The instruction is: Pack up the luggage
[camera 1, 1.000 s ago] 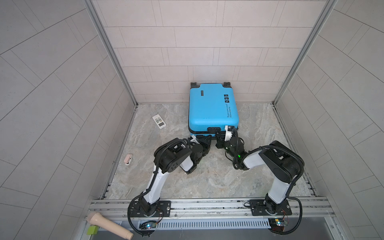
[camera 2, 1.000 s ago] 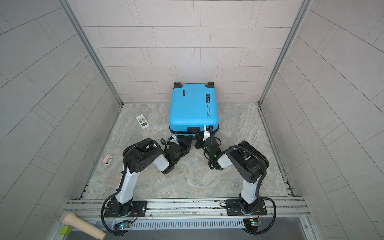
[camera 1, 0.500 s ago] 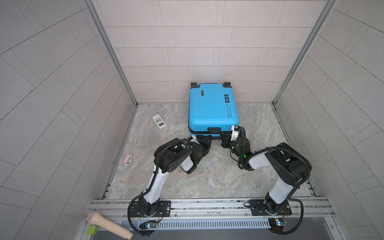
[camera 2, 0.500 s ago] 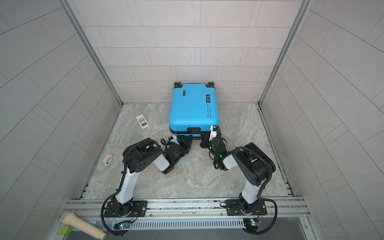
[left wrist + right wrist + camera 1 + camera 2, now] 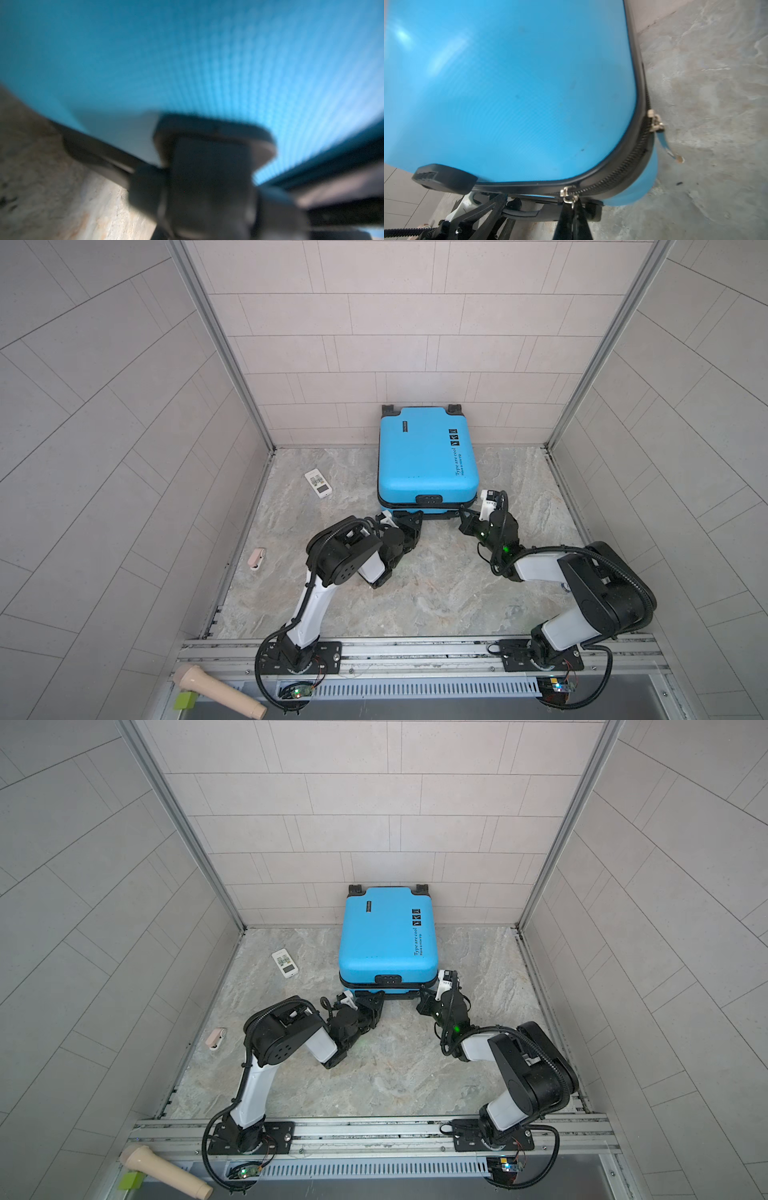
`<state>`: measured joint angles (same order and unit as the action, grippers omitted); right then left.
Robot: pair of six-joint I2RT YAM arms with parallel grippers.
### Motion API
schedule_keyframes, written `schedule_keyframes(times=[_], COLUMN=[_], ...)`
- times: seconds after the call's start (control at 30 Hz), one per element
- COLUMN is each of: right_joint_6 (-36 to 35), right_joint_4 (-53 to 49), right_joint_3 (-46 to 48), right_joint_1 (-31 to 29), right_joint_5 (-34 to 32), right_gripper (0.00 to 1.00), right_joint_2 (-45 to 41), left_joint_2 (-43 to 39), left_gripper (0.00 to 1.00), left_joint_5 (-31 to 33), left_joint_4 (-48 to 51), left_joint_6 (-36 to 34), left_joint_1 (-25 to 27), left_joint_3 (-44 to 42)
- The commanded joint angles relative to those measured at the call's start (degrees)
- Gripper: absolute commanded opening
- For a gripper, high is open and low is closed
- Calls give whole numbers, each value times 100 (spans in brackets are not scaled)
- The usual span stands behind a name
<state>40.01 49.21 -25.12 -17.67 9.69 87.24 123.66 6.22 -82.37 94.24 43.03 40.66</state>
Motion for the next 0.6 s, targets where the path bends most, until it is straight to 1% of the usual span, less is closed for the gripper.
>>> schedule_keyframes(times=[0.0,0.2,0.3,0.43,0.57], right_joint_6=[-205,-421,-406,-468,-580], right_joint_4=[-634,-1162,-1261,-1663,-2000], right_joint_3=[64,-92,-161,-274,-302], right_joint_1=[451,824,1005,1082,1150], right_joint_5=[-807,-686,-516,-506,-608], right_gripper=[0,0,0,0,0], right_joint_2=[-140,-199,-205,-434,-707], left_joint_2=[-91,-321,-486,-689,-800], left_gripper=[0,0,0,0,0], left_joint_5=[-411,-265,-142,-11,-20], left_joint_4=[547,549,553,551,560], left_joint_6=[-297,-349,-390,-389,-390], left_joint_1=[-445,-444,-449,-449,-441], left_joint_3=[14,-365,-617,-928,-1109])
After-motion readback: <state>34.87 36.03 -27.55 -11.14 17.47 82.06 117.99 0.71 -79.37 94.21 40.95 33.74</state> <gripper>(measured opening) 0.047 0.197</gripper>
